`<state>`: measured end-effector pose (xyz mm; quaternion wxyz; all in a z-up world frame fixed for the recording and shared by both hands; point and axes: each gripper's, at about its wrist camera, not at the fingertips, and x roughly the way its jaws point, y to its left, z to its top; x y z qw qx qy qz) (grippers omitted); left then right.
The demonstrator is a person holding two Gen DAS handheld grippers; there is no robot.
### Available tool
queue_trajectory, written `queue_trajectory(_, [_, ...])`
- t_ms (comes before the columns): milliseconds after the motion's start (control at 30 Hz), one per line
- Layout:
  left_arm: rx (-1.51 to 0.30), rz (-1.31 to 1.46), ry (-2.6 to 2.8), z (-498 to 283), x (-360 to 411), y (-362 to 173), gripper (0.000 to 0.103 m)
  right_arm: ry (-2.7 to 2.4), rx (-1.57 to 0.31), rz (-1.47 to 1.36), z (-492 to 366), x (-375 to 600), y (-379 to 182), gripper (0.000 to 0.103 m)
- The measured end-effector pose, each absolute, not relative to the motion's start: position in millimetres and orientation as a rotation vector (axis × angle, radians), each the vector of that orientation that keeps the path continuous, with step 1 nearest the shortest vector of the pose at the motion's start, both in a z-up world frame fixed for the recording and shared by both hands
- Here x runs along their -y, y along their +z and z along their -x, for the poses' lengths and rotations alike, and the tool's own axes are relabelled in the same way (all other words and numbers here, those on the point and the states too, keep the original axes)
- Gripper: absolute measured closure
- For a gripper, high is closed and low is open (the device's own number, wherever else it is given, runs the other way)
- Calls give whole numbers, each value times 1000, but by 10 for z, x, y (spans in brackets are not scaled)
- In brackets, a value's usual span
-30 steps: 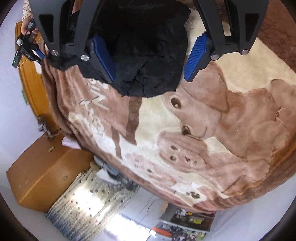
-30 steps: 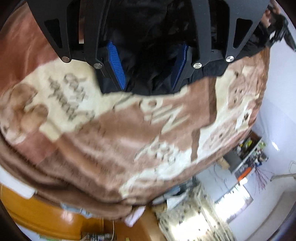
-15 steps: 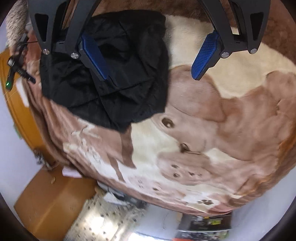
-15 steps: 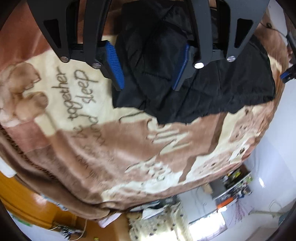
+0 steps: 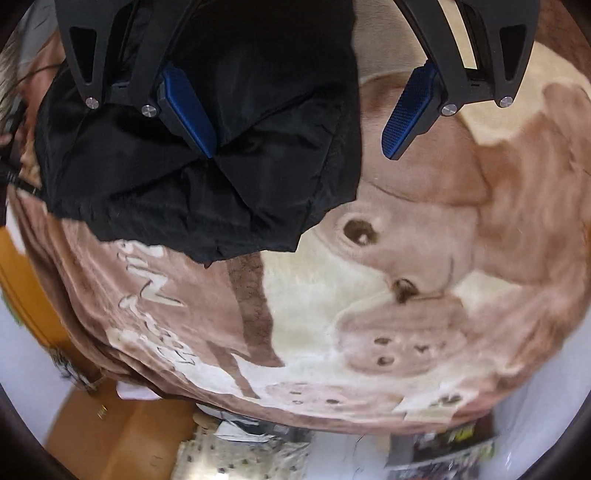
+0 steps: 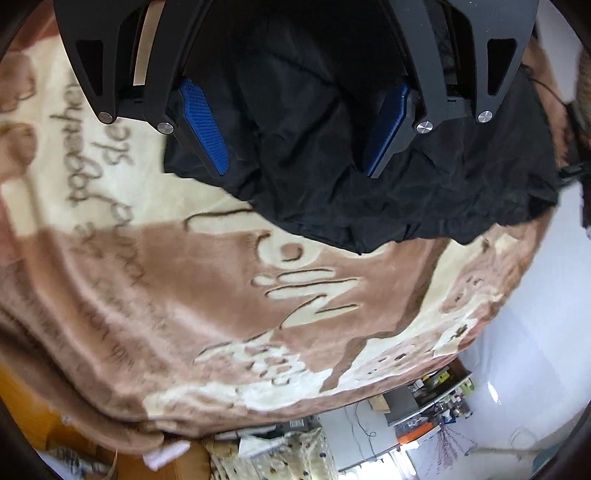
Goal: Fold large clothes
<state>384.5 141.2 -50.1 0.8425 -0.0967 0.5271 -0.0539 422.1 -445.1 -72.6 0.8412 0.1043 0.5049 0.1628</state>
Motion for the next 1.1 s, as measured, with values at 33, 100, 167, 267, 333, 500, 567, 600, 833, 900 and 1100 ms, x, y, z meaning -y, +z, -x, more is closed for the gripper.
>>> queue_trajectory(33, [-1113, 199, -119, -3854, -1400, -512, 15, 359, -1070, -237, -4229, 4431, -733, 43])
queue_trajectory(100, [-1125, 188, -146, -3881, -1347, -541, 34, 355, -1086, -214, -4241, 4362, -746, 56])
queue_trajectory(167, [-1135, 192, -153, -3904, -1301, -561, 50, 350, -1086, -202, -4238, 4343, -750, 76])
queue_trajectory(267, [-1128, 169, -121, -3915, -1278, -503, 77, 329, -1024, -166, -4154, 4343, -630, 88])
queue_trajectory(333, [-1090, 166, -119, -3905, -1292, -372, 83, 315, -937, -175, -4056, 4401, -445, 90])
queue_trajectory(500, [-1013, 161, -114, -4014, -1266, -152, 83, 270, -827, -220, -3974, 4594, -193, 90])
queue_trajectory(567, [-1051, 83, -76, -4175, -1122, -291, 83, 226, -893, -192, -4107, 4541, -342, 90])
queue_trajectory(600, [-1065, 49, -69, -4223, -1079, -357, 83, 193, -939, -170, -4183, 4499, -469, 90])
queue_trajectory(833, [-1178, -63, -60, -4477, -880, -807, 81, 108, -1185, -70, -4445, 4369, -1110, 88])
queue_trajectory(900, [-1202, -73, -69, -4511, -867, -906, 80, 102, -1218, -52, -4485, 4354, -1203, 87])
queue_trajectory(1100, [-1224, -120, -34, -4519, -758, -1000, 77, 83, -1263, 89, -4468, 4171, -1237, 81])
